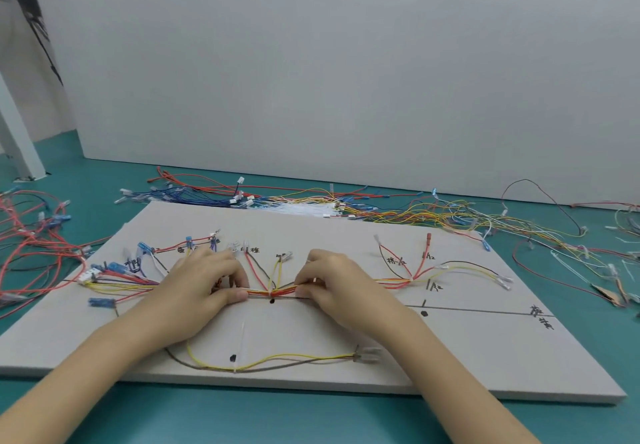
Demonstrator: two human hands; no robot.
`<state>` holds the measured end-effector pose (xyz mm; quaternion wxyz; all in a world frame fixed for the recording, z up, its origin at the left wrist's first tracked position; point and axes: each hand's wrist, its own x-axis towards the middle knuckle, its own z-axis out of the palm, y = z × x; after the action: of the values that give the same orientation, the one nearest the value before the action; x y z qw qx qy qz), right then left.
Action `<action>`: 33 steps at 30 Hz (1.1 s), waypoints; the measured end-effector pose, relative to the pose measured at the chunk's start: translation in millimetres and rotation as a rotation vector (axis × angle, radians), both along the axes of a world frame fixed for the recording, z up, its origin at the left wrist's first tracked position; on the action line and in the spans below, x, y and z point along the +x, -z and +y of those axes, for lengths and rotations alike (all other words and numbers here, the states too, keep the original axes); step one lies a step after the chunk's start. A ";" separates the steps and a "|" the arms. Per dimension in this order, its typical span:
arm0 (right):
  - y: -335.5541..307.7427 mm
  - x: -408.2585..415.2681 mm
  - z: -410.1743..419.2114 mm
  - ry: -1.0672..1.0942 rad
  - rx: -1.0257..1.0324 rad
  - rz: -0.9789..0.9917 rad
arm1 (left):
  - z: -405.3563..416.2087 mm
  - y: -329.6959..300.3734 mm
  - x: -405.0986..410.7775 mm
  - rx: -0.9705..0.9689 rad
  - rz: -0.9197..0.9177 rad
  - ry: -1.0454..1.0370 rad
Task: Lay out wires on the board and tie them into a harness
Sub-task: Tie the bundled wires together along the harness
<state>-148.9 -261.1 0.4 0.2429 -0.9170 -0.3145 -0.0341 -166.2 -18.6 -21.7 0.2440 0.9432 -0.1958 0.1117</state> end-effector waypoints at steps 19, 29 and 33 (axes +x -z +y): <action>-20.5 6.6 30.1 0.060 0.321 -0.227 | 25.6 -26.3 -0.9 -0.287 -0.089 -0.162; -11.7 9.6 22.8 0.080 0.298 -0.171 | 59.1 -12.0 -3.8 -0.222 0.139 -0.288; -5.9 9.2 20.1 0.088 0.291 -0.138 | 68.6 -10.1 -2.4 -0.053 0.193 -0.238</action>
<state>-139.7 -241.0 6.3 0.3494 -0.8805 -0.2816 -0.1527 -168.6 50.0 -11.7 0.2716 0.9593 -0.0551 0.0536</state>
